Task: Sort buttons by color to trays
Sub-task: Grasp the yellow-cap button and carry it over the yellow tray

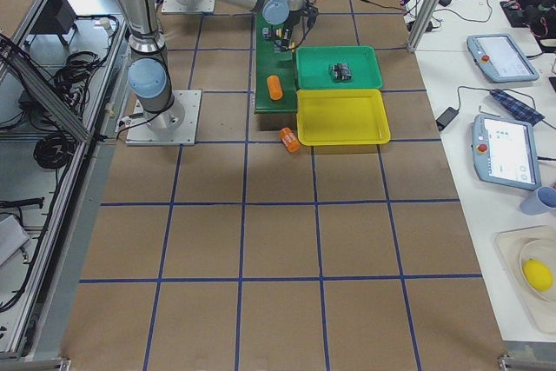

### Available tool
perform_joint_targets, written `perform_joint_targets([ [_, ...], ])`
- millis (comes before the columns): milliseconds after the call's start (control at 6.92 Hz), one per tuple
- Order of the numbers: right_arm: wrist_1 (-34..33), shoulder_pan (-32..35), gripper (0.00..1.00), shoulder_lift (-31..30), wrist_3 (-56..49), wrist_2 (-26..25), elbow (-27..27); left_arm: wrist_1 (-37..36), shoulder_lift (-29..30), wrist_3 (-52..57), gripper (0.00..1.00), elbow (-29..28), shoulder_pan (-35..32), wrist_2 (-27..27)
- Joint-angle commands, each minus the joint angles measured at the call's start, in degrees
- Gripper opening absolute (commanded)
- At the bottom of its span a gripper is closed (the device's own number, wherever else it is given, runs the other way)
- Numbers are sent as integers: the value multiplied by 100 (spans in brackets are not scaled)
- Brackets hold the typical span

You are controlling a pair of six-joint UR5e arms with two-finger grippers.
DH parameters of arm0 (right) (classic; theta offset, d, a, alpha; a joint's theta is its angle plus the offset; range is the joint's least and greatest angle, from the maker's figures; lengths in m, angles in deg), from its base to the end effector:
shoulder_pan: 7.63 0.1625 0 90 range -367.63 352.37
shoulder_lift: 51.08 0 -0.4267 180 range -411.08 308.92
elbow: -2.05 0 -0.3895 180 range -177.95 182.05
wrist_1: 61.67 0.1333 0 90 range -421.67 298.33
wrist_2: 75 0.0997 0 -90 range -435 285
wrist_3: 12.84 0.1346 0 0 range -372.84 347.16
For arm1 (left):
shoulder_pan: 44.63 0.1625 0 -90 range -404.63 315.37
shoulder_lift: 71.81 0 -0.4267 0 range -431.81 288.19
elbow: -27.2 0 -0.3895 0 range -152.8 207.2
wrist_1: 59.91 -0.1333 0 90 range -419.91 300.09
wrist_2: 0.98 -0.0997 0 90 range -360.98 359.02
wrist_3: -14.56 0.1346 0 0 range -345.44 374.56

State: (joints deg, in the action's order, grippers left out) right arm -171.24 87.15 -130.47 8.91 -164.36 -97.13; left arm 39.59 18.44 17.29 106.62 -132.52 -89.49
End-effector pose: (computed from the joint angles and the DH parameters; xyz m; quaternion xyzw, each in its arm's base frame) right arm 0.1797 -0.5311 0.3151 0.1476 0.9890 0.0032 0.0050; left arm -0.1188 -0.4914 0.5259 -0.0055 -0.9999 0.0078 0.0127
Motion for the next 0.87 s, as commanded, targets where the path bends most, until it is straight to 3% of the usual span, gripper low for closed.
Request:
perform_joint_targets([
  [0,-37,-756,0,474,-730,24,679,0,-7,0,100,12,0,0],
  [434,-784,-1555,0,1346,-2031,7,944,0,2,0,100,21,0,18],
  [578,-785,-1706,15,1443,-2191,15,936,0,2,0,100,21,0,18],
  [723,-785,-1734,79,1522,-2402,24,945,0,-7,0,100,30,0,18],
])
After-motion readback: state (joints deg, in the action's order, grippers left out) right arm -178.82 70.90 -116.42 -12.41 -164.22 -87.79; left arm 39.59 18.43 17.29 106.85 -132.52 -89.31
